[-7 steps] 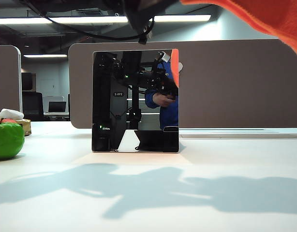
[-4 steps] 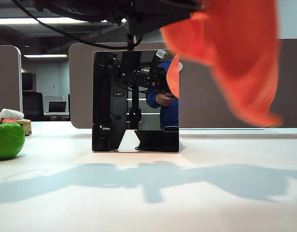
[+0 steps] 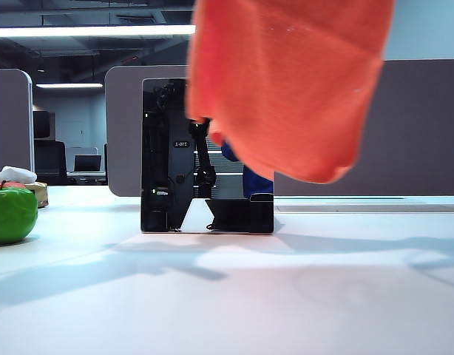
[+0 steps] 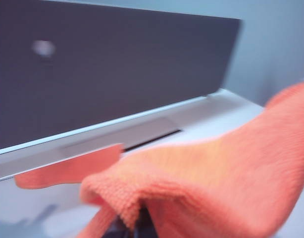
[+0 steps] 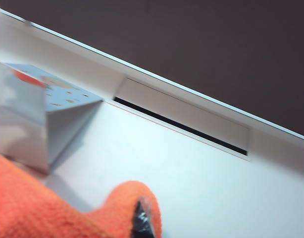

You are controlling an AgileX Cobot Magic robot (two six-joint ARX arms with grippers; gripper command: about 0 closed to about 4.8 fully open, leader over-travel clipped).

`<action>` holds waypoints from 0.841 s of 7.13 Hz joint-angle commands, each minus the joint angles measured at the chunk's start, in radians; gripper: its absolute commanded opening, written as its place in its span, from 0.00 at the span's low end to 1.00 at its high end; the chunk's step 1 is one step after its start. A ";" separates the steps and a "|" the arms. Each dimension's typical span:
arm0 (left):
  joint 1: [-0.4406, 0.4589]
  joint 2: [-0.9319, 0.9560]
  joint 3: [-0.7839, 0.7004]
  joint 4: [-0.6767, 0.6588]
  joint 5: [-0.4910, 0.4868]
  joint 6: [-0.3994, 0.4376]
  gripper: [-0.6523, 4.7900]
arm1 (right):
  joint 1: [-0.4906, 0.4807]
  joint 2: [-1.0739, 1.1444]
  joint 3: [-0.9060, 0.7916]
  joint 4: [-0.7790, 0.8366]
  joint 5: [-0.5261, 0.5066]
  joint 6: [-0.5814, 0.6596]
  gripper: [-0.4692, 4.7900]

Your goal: Pick up the cloth from the table and use it to cover the mirror.

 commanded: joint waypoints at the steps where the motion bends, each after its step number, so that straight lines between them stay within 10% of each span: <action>1: 0.008 -0.068 0.004 -0.162 -0.335 0.006 0.11 | -0.023 0.122 0.004 0.144 0.023 0.006 0.08; 2: 0.045 -0.065 0.004 -0.159 -0.332 0.006 0.11 | -0.023 0.163 0.004 0.209 0.006 0.005 0.08; 3: 0.265 -0.024 0.004 -0.055 -0.163 0.002 0.11 | -0.023 0.286 0.005 0.475 -0.032 -0.004 0.08; 6: 0.322 0.243 0.004 0.013 -0.054 -0.026 0.11 | -0.025 0.431 0.005 0.567 -0.027 -0.030 0.08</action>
